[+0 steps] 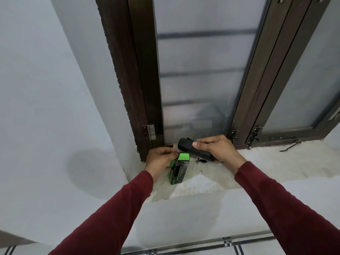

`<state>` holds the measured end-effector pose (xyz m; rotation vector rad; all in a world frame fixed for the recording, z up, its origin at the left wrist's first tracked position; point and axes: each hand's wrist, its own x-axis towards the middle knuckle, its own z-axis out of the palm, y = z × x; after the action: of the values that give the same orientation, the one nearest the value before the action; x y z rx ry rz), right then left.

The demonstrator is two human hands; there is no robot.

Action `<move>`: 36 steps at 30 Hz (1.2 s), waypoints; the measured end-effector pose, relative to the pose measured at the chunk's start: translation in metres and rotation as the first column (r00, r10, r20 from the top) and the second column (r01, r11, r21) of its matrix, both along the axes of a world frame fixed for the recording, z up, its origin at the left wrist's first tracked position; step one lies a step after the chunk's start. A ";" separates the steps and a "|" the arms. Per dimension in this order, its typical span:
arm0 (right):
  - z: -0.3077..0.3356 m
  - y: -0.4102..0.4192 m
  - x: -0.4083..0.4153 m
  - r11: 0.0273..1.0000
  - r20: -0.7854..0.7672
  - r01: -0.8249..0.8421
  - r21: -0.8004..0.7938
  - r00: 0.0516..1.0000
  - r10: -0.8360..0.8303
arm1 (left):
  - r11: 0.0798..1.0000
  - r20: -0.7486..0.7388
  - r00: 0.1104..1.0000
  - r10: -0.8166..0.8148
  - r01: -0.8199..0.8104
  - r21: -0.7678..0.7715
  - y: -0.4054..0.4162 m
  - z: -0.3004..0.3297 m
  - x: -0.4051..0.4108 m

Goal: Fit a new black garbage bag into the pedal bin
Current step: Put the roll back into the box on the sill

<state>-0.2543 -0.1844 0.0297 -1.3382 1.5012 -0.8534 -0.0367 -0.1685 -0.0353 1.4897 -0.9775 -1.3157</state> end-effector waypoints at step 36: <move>0.058 0.003 0.098 0.810 -0.915 -0.432 0.397 -0.114 0.388 | 0.960 0.397 0.910 -0.123 0.211 -0.186 0.013 -0.004 -0.010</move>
<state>-0.1565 -0.1815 0.0876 -2.5077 1.7260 0.8570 -0.0469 -0.1553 -0.0394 1.5401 -1.4863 -1.0026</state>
